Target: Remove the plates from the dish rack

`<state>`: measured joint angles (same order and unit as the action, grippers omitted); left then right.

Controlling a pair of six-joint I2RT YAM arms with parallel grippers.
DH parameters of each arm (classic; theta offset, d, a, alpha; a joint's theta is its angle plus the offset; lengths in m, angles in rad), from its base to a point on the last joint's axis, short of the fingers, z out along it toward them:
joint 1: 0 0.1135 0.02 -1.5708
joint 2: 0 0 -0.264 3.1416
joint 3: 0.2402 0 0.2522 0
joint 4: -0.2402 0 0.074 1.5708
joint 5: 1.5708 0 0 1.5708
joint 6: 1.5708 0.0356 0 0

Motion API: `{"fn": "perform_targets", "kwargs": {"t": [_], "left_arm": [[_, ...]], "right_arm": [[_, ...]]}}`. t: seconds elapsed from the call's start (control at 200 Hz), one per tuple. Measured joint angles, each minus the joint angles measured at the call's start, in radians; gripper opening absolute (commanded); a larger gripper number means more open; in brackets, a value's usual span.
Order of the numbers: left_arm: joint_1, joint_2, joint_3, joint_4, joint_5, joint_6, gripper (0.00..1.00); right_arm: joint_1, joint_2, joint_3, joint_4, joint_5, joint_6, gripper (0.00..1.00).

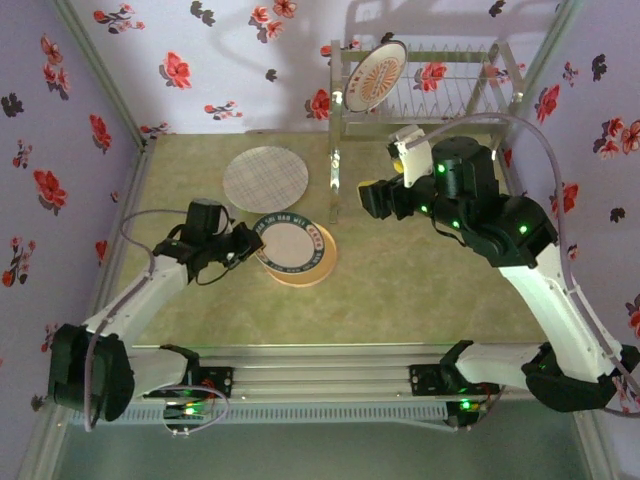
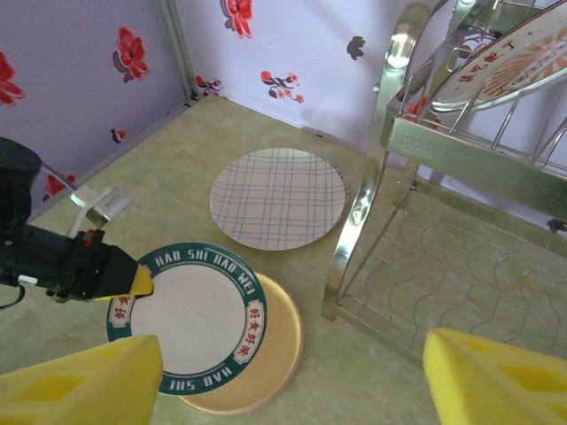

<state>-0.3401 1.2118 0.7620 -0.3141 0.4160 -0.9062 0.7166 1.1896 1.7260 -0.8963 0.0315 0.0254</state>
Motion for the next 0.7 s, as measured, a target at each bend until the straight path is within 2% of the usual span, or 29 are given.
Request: {"fn": "perform_targets", "kwargs": {"t": [0.325, 0.7], "left_arm": [[-0.007, 0.159, -0.011, 0.052, -0.008, 0.026, 0.0], [-0.011, 0.237, -0.011, 0.129, -0.01, 0.03, 0.0]], "right_arm": [[0.005, 0.0, -0.016, 0.002, 0.003, 0.0, 0.78], [0.011, 0.0, -0.042, 0.008, 0.003, 0.003, 0.78]]}}
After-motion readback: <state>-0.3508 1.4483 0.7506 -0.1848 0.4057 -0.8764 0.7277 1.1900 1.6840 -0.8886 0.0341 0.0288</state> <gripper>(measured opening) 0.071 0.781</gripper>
